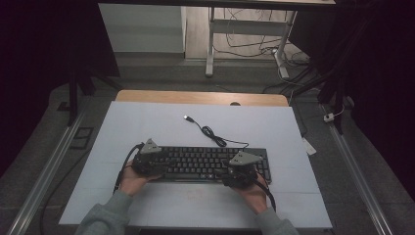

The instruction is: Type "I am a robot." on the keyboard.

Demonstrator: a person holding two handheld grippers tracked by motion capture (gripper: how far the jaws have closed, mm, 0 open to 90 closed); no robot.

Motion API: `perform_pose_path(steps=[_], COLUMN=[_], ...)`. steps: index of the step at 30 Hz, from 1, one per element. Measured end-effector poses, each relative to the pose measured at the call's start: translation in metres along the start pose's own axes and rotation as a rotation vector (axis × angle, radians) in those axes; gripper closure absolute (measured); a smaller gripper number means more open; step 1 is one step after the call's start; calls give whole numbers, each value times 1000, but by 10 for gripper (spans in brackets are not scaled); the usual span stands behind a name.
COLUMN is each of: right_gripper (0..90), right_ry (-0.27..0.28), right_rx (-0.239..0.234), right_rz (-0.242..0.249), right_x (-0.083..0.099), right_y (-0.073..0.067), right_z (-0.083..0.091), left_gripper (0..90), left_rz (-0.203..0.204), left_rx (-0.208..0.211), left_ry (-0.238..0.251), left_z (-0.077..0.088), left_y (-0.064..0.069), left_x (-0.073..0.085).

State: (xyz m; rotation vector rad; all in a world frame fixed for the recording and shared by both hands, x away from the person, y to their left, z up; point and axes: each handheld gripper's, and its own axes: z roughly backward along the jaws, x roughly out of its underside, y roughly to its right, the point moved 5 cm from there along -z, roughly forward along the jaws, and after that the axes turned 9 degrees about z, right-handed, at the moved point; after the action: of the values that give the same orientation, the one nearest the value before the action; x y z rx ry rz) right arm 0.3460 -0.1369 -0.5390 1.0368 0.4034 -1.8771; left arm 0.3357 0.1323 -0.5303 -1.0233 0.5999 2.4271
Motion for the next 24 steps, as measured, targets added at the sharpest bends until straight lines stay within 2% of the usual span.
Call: perform_pose_path(steps=[8, 16, 24], right_gripper=[475, 474, 473], right_ry=[0, 3, 2], right_rx=[1, 2, 4], right_rz=[-2, -1, -1], right_x=[0, 0, 0], right_y=[0, 0, 0], right_z=[0, 0, 1], left_gripper=[432, 411, 399], left_rz=[17, 23, 17], left_rx=[-6, -16, -23], left_ry=[6, 0, -10], left_z=[9, 17, 18], left_y=[-2, -6, -7], left_x=[14, 28, 33])
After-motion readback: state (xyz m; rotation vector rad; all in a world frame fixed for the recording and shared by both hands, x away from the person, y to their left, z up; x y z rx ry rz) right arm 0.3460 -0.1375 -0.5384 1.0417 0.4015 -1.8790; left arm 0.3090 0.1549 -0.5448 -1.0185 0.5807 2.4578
